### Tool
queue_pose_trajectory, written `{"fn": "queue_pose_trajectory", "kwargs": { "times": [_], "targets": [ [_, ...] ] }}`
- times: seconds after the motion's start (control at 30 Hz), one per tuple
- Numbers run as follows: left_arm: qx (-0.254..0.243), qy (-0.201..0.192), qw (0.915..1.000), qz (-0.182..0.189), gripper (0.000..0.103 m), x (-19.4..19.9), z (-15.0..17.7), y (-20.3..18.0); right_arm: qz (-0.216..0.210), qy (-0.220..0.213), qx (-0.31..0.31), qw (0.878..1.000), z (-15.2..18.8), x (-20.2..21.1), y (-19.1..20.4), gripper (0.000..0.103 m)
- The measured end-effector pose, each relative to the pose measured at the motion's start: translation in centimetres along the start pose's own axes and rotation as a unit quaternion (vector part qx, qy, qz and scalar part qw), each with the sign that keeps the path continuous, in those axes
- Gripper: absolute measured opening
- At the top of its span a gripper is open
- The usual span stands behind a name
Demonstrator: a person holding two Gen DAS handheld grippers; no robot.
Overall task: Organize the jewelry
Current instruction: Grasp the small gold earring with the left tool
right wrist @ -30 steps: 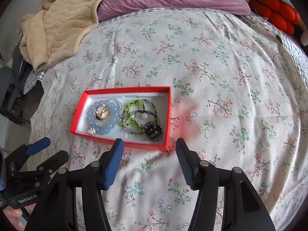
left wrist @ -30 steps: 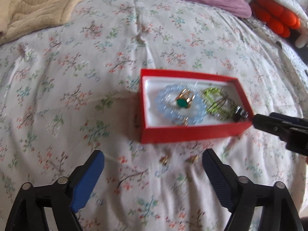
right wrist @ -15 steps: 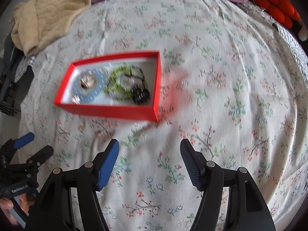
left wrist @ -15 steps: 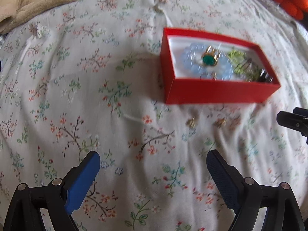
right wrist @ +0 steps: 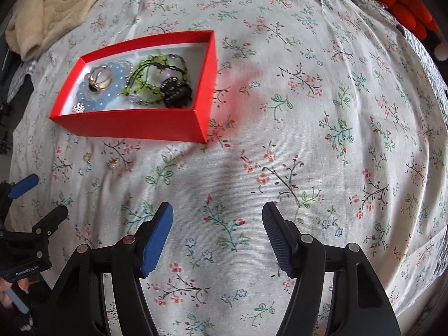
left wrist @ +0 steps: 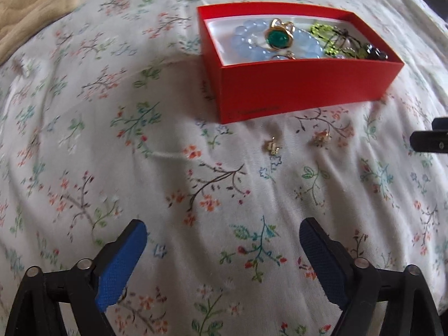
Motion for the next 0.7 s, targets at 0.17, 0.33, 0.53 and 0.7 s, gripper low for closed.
{"fn": "queue_pose_trajectory", "kwargs": {
  "times": [0.17,0.33,0.53,0.7],
  "targets": [
    [-0.014,0.001,0.9998,0.017,0.066,-0.8,-0.7,-0.7,0.002,0.002,0.0,1.0,0.3,0.0,-0.5,0.069],
    [-0.043,-0.029,0.9984,0.019,0.049,-0.9,-1.7,-2.0,0.003,0.004,0.009,1.0,0.4,0.1,-0.3,0.069],
    [-0.07,-0.042,0.9965,0.021,0.035,-1.8,-2.7,-3.5,0.003,0.006,0.014,1.0,0.0,-0.3,0.5,0.069],
    [-0.079,-0.046,0.9955,0.024,0.023,-2.1,-3.1,-4.2,0.005,0.008,0.015,1.0,0.0,-0.4,0.6,0.069]
  ]
}}
Point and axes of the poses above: each gripper's, at about its wrist camera, not at the fingertips, and x roughly against the way its jaws point, y to its left, z to its underside, the point moved 1 cm from there along -x, roughly the way its jaws point, and after that the axes turned 5 degrees about y, right-handed, at the moved point
